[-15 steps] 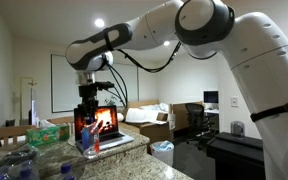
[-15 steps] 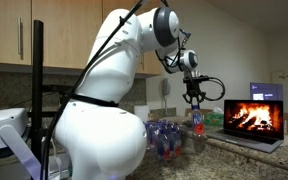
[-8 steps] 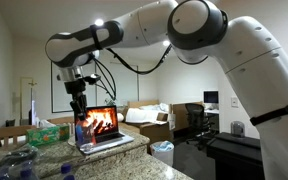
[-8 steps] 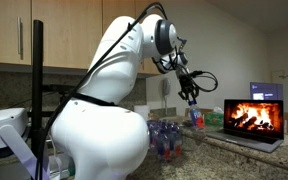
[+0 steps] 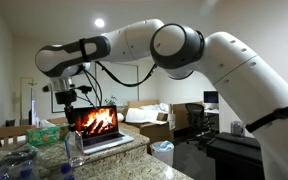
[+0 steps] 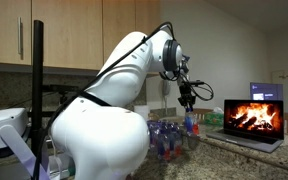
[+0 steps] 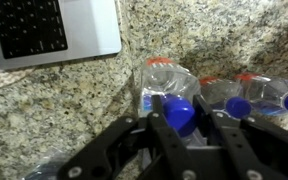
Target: Move the three bottles of water to the left
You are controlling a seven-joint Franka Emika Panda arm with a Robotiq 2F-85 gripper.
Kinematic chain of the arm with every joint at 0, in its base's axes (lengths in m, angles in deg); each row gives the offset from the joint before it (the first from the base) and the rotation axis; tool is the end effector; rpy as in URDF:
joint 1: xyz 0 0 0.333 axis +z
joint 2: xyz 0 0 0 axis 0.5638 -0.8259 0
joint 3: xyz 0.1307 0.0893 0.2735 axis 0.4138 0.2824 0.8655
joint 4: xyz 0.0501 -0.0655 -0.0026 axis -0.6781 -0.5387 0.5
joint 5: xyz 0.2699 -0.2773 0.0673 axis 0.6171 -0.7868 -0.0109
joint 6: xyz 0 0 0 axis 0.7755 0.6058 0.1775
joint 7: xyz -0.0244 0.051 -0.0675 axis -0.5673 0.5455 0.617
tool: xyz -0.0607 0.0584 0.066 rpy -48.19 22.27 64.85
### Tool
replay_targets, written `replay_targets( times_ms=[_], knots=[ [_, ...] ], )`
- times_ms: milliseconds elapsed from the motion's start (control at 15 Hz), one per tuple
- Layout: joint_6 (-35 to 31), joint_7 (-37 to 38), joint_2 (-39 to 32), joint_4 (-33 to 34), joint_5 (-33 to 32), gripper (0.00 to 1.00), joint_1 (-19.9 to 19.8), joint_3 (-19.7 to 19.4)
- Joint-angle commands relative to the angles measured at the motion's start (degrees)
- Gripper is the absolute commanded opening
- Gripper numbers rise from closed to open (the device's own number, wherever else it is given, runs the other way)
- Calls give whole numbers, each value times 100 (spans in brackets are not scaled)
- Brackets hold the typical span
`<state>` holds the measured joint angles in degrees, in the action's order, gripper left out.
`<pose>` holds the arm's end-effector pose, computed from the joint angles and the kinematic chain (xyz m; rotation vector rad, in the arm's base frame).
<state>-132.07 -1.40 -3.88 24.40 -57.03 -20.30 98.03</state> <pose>0.6734 0.2467 0.4697 2.3593 1.8161 -0.1517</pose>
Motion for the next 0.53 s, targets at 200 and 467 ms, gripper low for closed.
replay_targets(
  times_ms=[200, 467],
  knots=[
    [615, -1132, -432, 521, 169, 16, 11, 224],
    [517, -1463, -579, 588, 264, 16, -27, 392]
  ],
)
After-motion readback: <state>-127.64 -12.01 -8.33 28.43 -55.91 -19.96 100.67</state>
